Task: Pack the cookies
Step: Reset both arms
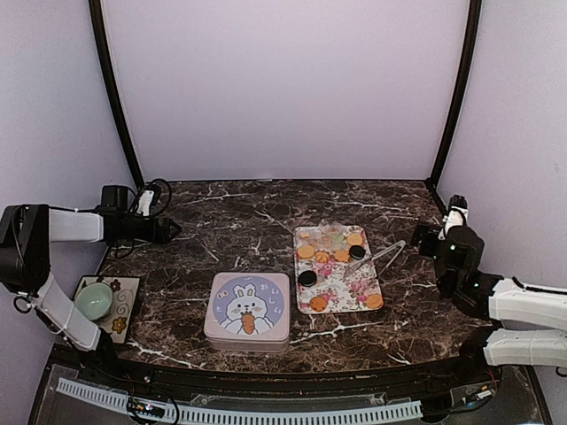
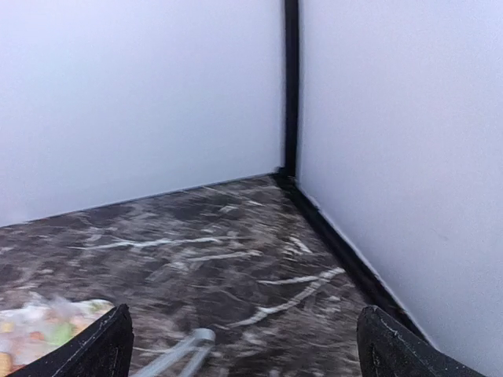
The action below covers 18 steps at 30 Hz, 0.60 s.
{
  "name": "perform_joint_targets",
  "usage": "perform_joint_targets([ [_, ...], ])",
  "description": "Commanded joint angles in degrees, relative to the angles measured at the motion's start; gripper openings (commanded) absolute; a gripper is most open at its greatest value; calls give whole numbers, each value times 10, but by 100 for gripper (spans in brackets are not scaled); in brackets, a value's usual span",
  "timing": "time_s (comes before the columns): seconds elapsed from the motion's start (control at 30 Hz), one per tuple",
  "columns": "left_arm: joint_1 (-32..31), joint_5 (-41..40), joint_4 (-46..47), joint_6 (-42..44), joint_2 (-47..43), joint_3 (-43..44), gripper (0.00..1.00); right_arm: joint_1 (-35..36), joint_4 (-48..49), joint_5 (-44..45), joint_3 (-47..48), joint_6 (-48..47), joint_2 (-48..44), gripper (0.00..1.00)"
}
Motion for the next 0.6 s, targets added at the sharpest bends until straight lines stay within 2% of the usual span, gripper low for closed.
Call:
perform_joint_targets([
  [0.0,5,-97,178,-1,18,-64,99,-65,208,95,-62,-85,-7,100],
  [0.1,5,-124,242,-9,28,-97,99,-124,218,57,-78,-71,19,100],
  [0.2,5,-132,300,-13,21,-124,99,-157,303,52,-90,-86,86,100],
  [0.33,7,-121,427,-22,10,-184,99,-197,393,3,-99,-86,171,100],
  [0.5,7,-155,457,-37,4,-199,99,-242,488,-30,-103,-69,265,100],
  [0.57,7,-184,524,-47,-6,-240,99,-255,493,-71,-95,-68,292,100],
])
